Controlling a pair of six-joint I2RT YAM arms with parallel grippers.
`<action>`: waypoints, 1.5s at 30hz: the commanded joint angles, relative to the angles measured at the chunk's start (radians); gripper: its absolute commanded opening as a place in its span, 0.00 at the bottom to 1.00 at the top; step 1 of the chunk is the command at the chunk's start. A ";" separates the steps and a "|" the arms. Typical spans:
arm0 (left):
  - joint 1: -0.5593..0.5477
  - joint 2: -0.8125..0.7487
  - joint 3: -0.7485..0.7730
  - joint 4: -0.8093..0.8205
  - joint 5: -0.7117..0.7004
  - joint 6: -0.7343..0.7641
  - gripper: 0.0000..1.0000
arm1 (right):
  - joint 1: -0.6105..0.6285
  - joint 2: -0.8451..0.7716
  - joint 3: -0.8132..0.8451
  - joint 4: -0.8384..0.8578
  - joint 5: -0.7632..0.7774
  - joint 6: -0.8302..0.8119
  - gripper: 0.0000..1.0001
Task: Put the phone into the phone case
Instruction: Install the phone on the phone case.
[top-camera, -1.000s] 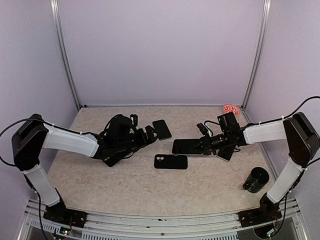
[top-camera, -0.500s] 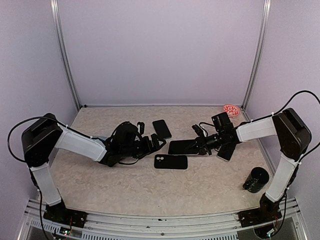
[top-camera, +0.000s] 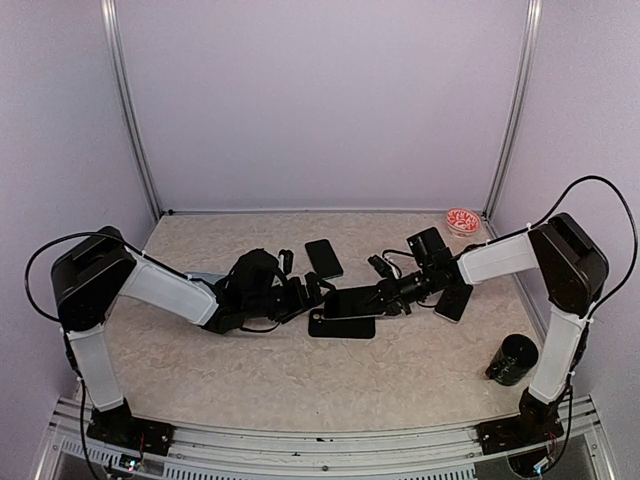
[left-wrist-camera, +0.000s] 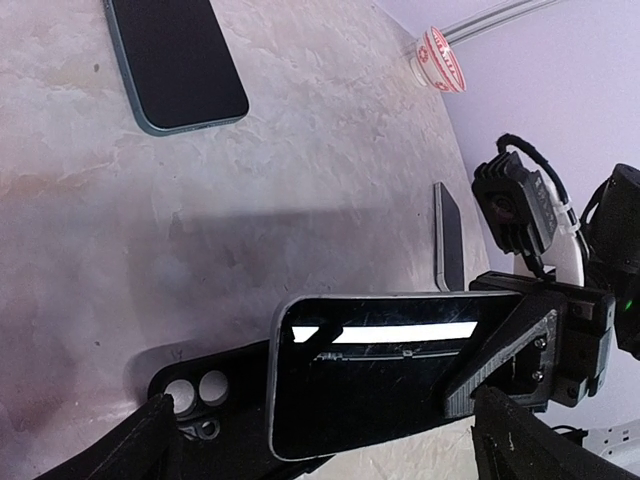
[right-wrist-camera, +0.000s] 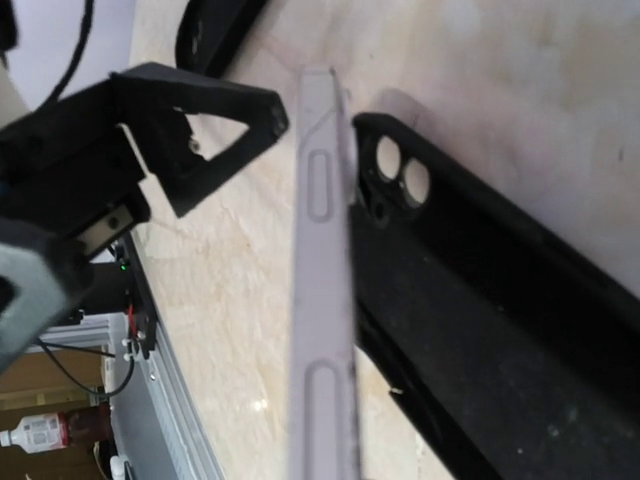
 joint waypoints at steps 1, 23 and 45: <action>-0.009 0.017 -0.004 0.032 0.012 -0.010 0.99 | 0.022 0.024 0.030 0.016 -0.053 -0.015 0.00; -0.048 0.022 -0.017 -0.009 -0.065 -0.020 0.99 | 0.048 0.094 0.042 0.025 -0.081 -0.007 0.00; -0.075 0.046 -0.008 -0.043 -0.103 -0.055 0.99 | 0.046 0.184 0.021 0.072 -0.129 0.093 0.00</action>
